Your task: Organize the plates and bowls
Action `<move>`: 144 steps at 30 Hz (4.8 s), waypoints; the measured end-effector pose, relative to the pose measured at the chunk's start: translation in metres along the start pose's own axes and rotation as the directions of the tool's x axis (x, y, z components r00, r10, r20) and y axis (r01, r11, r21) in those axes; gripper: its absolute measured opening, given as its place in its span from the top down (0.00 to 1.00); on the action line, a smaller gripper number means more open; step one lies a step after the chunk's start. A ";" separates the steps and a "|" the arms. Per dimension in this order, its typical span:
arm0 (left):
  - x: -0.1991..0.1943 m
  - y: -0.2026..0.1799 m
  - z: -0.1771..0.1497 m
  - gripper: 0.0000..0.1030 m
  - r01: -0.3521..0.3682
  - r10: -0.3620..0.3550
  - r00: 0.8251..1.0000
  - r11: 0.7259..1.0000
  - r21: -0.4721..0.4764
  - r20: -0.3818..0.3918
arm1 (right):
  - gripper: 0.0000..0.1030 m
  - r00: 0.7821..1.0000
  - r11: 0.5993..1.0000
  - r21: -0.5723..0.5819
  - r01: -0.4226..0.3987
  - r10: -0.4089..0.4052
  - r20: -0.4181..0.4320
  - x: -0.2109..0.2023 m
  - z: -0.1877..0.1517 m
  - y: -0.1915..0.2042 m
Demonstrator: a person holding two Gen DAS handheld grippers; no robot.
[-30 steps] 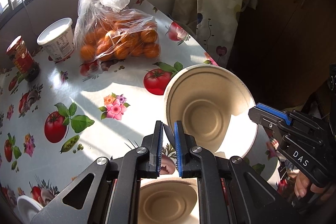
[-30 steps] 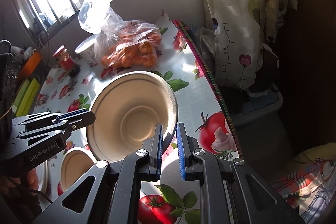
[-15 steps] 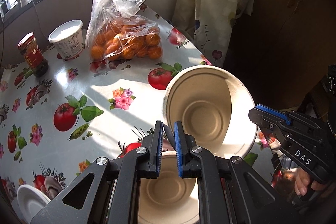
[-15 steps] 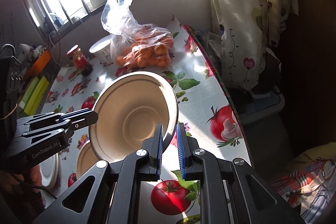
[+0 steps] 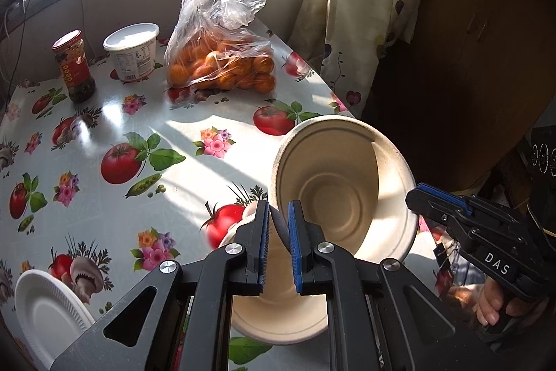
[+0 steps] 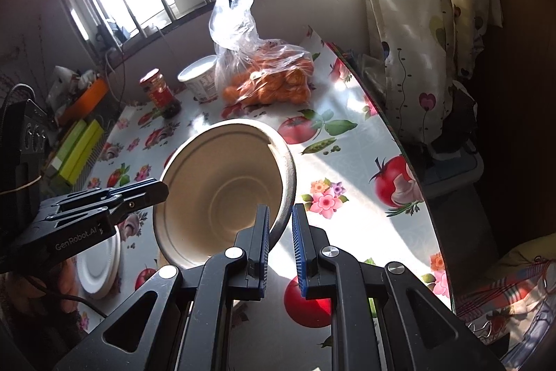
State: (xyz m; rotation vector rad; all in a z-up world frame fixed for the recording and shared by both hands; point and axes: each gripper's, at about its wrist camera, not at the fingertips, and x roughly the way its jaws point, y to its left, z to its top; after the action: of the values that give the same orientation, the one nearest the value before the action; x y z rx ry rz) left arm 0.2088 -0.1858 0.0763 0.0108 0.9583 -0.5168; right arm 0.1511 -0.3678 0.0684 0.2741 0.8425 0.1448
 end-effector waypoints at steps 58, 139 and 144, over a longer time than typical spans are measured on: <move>0.009 0.050 -0.066 0.89 0.017 -0.024 0.999 0.984 -0.177 -0.042 | 0.85 0.990 0.998 0.008 -0.058 0.059 -0.127 0.050 -0.048 0.022; 0.014 0.044 -0.085 0.56 0.024 -0.020 0.999 0.991 -0.134 0.029 | 0.57 0.994 0.996 0.008 -0.092 0.092 -0.056 0.051 -0.064 0.012; 0.017 0.044 -0.086 0.56 0.023 -0.021 1.000 0.990 -0.136 0.021 | 0.63 0.994 0.996 0.010 -0.094 0.094 -0.058 0.052 -0.064 0.012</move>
State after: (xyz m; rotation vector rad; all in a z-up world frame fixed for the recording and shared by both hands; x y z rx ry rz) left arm 0.1685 -0.1341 0.0035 -0.1275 0.9737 -0.4702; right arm 0.1369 -0.3327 -0.0065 0.3178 0.8883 0.2384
